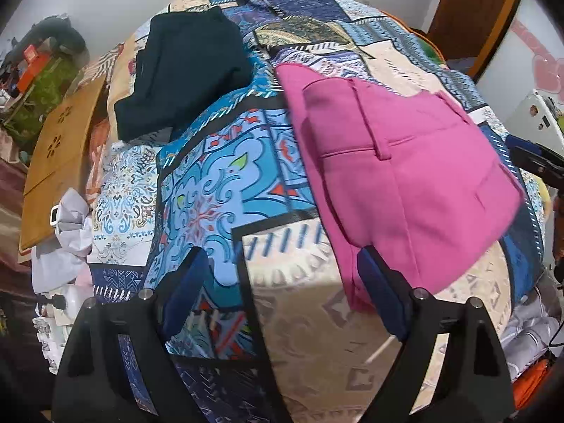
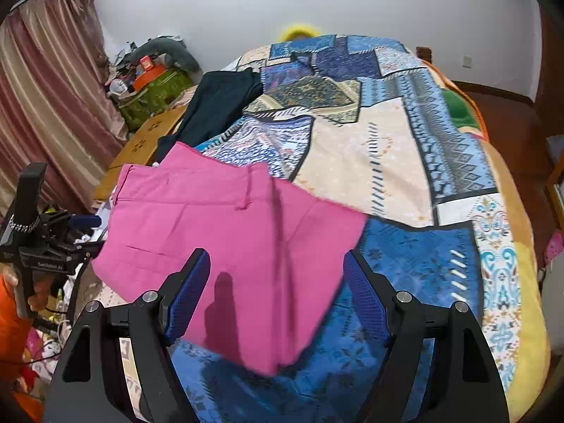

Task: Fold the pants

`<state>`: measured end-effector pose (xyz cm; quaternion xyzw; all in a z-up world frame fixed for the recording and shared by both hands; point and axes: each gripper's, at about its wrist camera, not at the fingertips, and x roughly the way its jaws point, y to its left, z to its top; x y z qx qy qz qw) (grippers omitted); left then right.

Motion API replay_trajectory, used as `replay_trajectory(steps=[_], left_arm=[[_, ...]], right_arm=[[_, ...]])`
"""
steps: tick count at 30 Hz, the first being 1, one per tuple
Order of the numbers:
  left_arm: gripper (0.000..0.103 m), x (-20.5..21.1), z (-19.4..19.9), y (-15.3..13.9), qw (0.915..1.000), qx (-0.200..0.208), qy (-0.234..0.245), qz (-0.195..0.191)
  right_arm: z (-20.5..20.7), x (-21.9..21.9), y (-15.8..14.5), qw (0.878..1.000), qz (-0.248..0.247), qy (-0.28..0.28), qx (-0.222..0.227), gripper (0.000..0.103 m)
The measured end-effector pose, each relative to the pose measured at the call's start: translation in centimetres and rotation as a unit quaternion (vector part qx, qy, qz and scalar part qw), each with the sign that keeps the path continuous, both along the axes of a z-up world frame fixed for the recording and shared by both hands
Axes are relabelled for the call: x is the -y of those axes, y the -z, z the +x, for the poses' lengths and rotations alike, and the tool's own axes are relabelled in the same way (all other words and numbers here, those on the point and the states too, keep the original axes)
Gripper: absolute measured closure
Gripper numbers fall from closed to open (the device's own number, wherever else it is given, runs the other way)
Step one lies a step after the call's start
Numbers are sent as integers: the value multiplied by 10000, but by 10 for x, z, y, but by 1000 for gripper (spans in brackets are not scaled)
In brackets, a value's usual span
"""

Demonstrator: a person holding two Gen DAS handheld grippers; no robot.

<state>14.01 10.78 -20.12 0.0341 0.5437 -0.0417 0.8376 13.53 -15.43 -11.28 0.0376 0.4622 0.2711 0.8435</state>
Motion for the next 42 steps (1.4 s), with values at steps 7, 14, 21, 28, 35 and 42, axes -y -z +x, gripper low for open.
replay_trajectory(steps=[7, 14, 21, 28, 35, 42], left_arm=[[16, -2, 8, -31, 9987, 433, -118, -243], [45, 14, 41, -41, 9968, 421, 71, -678], [64, 27, 67, -26, 9962, 255, 172, -819], [73, 28, 63, -25, 9953, 394, 246, -855], [81, 33, 60, -38, 9950, 590, 256, -760], [84, 45, 46, -76, 9893, 1059, 564, -824]], right_arm=[[13, -5, -1, 9998, 178, -102, -39, 28], [53, -18, 17, 9985, 191, -294, -416, 52], [76, -42, 29, 9957, 124, -731, -550, 56], [91, -37, 53, 9855, 719, -783, -1319, 57], [78, -43, 35, 9905, 481, -910, -908, 88], [53, -25, -8, 9953, 677, -687, -100, 92]])
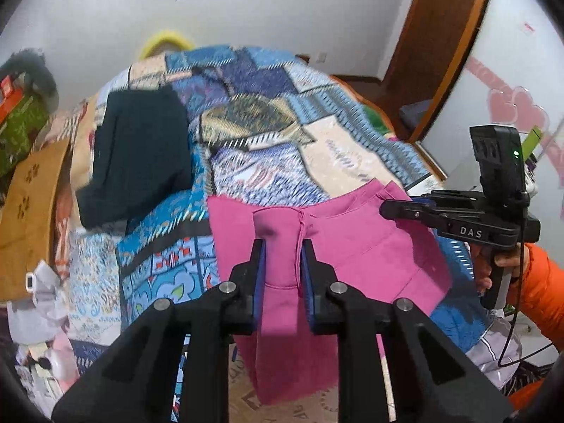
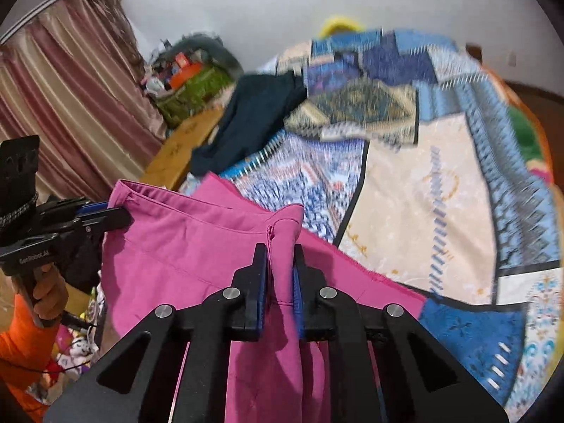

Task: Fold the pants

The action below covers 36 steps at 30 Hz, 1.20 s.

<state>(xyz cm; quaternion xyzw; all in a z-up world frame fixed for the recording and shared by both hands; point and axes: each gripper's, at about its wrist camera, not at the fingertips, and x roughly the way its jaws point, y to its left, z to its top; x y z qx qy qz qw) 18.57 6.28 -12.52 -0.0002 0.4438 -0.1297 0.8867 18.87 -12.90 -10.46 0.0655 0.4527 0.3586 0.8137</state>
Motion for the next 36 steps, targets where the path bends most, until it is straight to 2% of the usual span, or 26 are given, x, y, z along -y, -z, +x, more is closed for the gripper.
replay_trajectory(steps=[4, 9, 14, 18, 22, 26, 30, 32, 34, 36], left_arm=[[84, 13, -1, -19, 9995, 267, 163, 101], [84, 22, 18, -20, 9993, 265, 226, 143], [84, 28, 52, 8, 9995, -136, 228, 196], [83, 26, 82, 47, 9972, -679, 93, 300], [79, 23, 92, 75, 9946, -922, -8, 477], [70, 21, 90, 73, 9948, -875, -77, 521], [61, 22, 80, 58, 9939, -674, -143, 866], [59, 24, 72, 48, 9933, -507, -94, 1035], [51, 29, 61, 36, 9919, -294, -18, 1236], [35, 33, 51, 27, 9920, -121, 55, 1256]], right_arm=[[-16, 12, -24, 9988, 134, 267, 391, 92], [-22, 26, -32, 9961, 266, 657, 518, 92], [-12, 29, -8, 9951, 90, 919, 345, 92], [0, 28, 20, 9946, -136, 1030, 44, 92], [10, 22, 47, 9934, -507, 1005, -227, 90], [8, 25, 45, 9932, -646, 954, -171, 82], [2, 29, 30, 9925, -804, 917, -21, 79], [-4, 28, 20, 9930, -782, 877, 115, 70], [-14, 25, 6, 9938, -722, 773, 332, 63], [-21, 18, -4, 9948, -631, 646, 471, 58]])
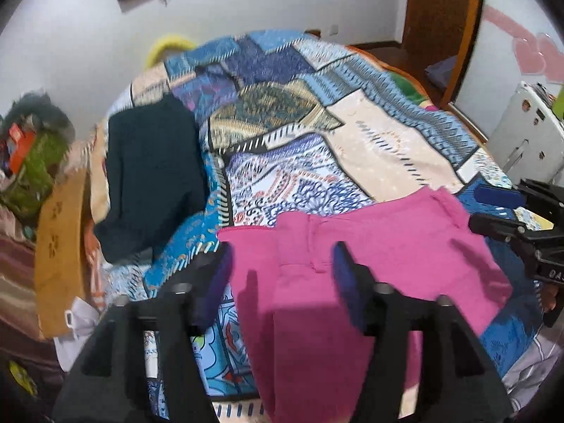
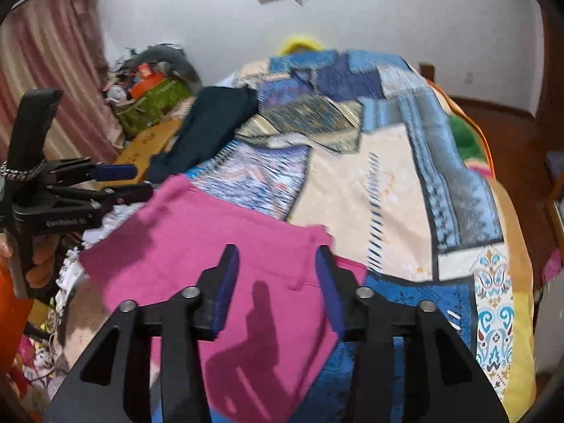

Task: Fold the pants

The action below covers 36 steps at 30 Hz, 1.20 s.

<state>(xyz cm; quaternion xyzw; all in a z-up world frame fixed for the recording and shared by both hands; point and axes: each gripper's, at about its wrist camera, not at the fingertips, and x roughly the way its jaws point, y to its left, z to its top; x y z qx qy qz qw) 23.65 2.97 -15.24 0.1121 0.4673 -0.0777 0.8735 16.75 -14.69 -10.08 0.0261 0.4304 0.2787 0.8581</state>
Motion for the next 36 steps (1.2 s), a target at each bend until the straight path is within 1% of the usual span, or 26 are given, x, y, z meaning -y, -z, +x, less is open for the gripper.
replay_trajectory(steps=[2, 4, 6, 8, 9, 10, 12, 14, 15, 17, 19, 20, 23, 26, 29, 32, 36], left_arm=[[31, 4, -9, -5, 9999, 46, 118, -101], [30, 8, -16, -2, 9996, -31, 207, -199], [29, 10, -20, 9, 9993, -183, 247, -220], [28, 10, -21, 27, 9990, -387, 195, -116], [27, 6, -22, 37, 9986, -499, 145, -133], [25, -1, -26, 42, 9982, -516, 98, -301], [18, -16, -30, 42, 9966, -538, -25, -621], [18, -28, -35, 41, 9946, -584, -137, -846], [18, -34, -37, 41, 9946, -562, -209, -849], [18, -44, -44, 42, 9949, -537, -337, -787], [18, -57, -51, 43, 9938, -570, -461, -835], [18, -61, -54, 43, 9933, -587, -514, -847], [18, -75, -62, 45, 9932, -576, -725, -712], [18, -88, -66, 45, 9912, -600, -913, -745], [19, -97, -67, 38, 9904, -499, -1068, -716], [19, -101, -66, 24, 9894, -356, -1099, -886], [19, -95, -54, 8, 9849, -275, -1014, -1374]], right_arm=[[-5, -9, -5, 9998, 150, -160, -15, 52], [-9, -17, -2, 9989, 301, -313, -180, 50], [-11, -26, 8, 9974, 363, -448, -437, 50], [-12, -35, 26, 9948, 277, -551, -805, 50], [-14, -37, 35, 9938, 226, -579, -925, 50], [-20, -36, 40, 9944, 223, -554, -871, 50], [-28, -35, 41, 9953, 122, -579, -761, 49], [-36, -29, 39, 9958, 14, -592, -693, 49], [-38, -27, 39, 9961, -7, -578, -674, 49], [-44, -17, 42, 9969, -143, -447, -632, 49], [-45, -6, 44, 9970, -105, -321, -698, 49], [-45, 0, 46, 9968, -73, -235, -758, 49], [-44, 21, 50, 9942, 217, 27, -1054, 48], [-45, 35, 54, 9917, 328, 249, -1216, 48], [-46, 44, 52, 9902, 352, 417, -1285, 48], [-44, 50, 45, 9911, 300, 558, -1173, 48], [-33, 55, 40, 9898, 494, 730, -1117, 48]])
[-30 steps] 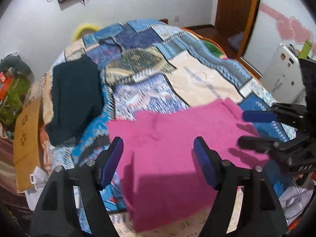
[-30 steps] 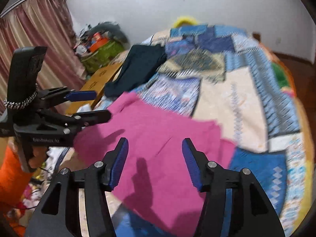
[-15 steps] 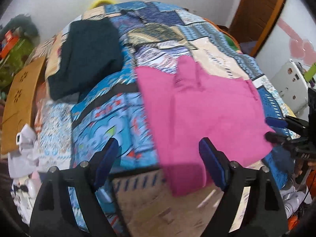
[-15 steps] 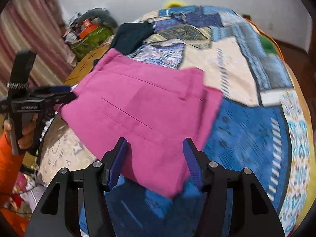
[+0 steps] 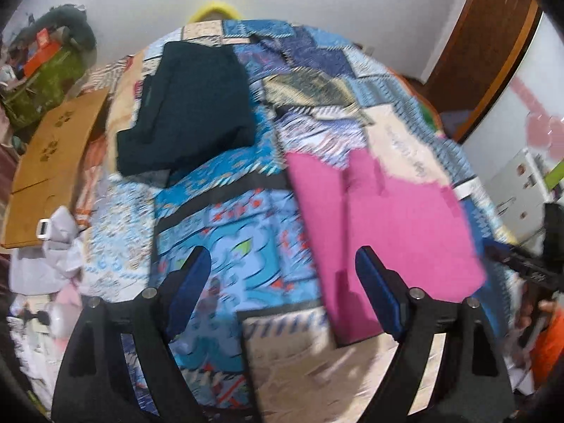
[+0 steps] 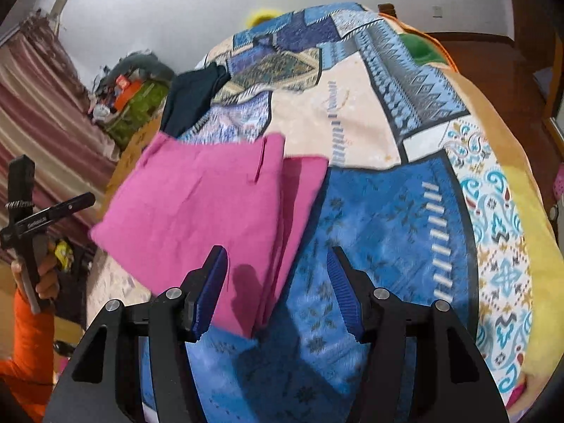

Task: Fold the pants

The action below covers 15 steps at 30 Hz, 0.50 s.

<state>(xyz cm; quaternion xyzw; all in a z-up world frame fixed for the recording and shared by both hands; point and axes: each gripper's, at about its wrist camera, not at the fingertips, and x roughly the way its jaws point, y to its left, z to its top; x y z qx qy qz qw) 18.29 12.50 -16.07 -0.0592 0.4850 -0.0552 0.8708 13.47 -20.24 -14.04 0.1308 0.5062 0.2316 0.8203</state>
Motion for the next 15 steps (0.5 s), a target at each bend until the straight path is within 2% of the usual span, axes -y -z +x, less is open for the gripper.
replay_trajectory(steps=[3, 8, 10, 13, 15], left_arm=[[19, 13, 16, 2, 9996, -91, 164, -219], [19, 36, 43, 28, 9980, -441, 411, -178], [23, 40, 52, 41, 9968, -632, 406, -273], [30, 37, 58, 51, 9942, -726, 286, -735], [45, 35, 61, 53, 9916, -760, 243, -1018]], right_arm=[[13, -2, 5, 9999, 57, 123, -53, 48], [28, -12, 23, 9990, 198, 119, -381, 48], [31, -16, 31, 9981, 320, 66, -521, 47], [32, -20, 35, 9974, 478, 120, -521, 47], [33, -23, 35, 9969, 567, 105, -527, 54]])
